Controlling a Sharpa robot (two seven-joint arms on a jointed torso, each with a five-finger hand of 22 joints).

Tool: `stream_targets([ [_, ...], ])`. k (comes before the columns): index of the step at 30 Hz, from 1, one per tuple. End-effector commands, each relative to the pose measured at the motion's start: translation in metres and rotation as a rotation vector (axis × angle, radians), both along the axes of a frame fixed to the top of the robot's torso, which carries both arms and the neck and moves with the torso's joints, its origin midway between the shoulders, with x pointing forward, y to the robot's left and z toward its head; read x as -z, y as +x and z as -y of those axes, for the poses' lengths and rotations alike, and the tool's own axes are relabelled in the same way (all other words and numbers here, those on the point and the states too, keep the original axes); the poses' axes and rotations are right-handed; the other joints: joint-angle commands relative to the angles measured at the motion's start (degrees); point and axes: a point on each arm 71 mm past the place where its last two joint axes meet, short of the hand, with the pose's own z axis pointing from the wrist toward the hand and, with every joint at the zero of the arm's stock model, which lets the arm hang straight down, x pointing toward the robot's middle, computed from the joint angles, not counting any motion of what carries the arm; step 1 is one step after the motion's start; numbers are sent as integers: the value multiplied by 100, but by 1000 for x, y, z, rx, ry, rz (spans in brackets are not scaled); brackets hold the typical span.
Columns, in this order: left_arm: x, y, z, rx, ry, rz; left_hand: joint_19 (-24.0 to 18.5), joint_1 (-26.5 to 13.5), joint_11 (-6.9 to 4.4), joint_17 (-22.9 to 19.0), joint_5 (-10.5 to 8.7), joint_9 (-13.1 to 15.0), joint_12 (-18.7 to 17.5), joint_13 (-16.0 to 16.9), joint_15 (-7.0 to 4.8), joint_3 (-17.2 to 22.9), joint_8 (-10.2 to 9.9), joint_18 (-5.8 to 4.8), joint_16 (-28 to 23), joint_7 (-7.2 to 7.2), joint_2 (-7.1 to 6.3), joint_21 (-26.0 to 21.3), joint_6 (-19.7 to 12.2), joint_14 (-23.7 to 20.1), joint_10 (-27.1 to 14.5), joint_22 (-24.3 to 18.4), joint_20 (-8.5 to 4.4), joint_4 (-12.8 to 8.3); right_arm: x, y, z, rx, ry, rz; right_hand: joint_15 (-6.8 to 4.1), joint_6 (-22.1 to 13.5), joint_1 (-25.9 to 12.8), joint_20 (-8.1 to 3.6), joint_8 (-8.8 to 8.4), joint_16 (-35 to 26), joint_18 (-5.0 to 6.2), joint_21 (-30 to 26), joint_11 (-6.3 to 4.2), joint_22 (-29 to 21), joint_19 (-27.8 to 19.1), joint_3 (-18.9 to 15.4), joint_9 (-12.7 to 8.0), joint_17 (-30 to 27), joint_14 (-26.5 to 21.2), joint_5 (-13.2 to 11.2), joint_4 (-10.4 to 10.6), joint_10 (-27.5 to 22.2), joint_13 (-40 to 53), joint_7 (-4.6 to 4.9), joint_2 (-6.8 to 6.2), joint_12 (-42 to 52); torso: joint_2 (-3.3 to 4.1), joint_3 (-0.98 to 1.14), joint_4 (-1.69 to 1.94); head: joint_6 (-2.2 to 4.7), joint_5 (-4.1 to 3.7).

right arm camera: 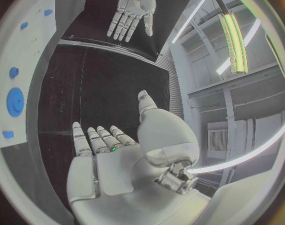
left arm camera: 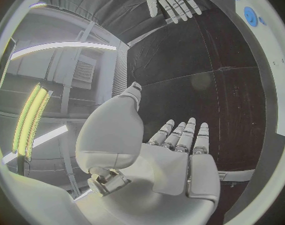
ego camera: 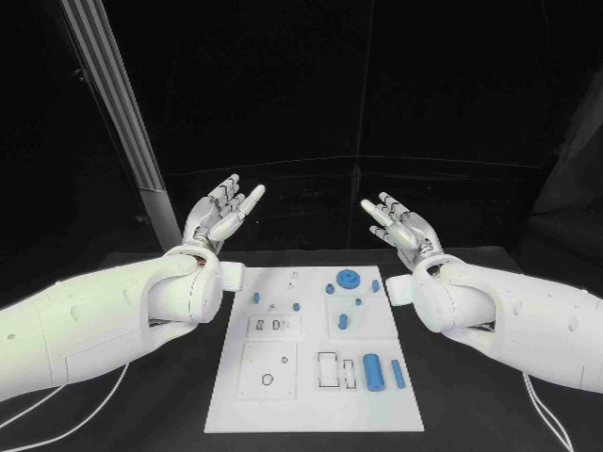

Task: Assemble the parts on the task board

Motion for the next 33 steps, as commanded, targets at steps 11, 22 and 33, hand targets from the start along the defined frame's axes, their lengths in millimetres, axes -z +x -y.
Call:
stream_targets([
  [11,4,1,-17,41,-31,27,1032,393,439,284,13,142,269,151,302,101,258,-112,535,828,265,469,1257,2007,1421,238,158,16,-9,18,11,-162,-154,113,105,2817,1654,48,744,1101,548,1127,298,504,2898,282,396,389,3912,-105,-1086,3674,390,875,-21,936,60,-17,-3,-64,-44],
  [22,2,-5,-22,94,-21,39,4261,771,125,517,-11,303,844,275,-120,-84,764,135,1138,621,479,1721,3940,4422,4595,688,-18,-281,-12,19,24,-168,-304,215,-364,4860,1839,-234,920,1078,757,1516,-137,463,4125,463,359,315,5672,-104,-1576,5359,283,550,96,874,269,-10,54,4,-68],
  [33,-3,-23,-19,200,-4,41,5196,924,-102,932,-13,245,703,280,-419,-218,660,130,1211,445,614,1849,4457,5474,5304,619,-324,-495,-18,24,24,-245,-628,291,-842,5444,1972,-762,716,1256,735,2202,-401,698,5222,741,335,474,7220,-46,-1585,6269,292,376,-52,598,589,-43,95,-17,-133],
])
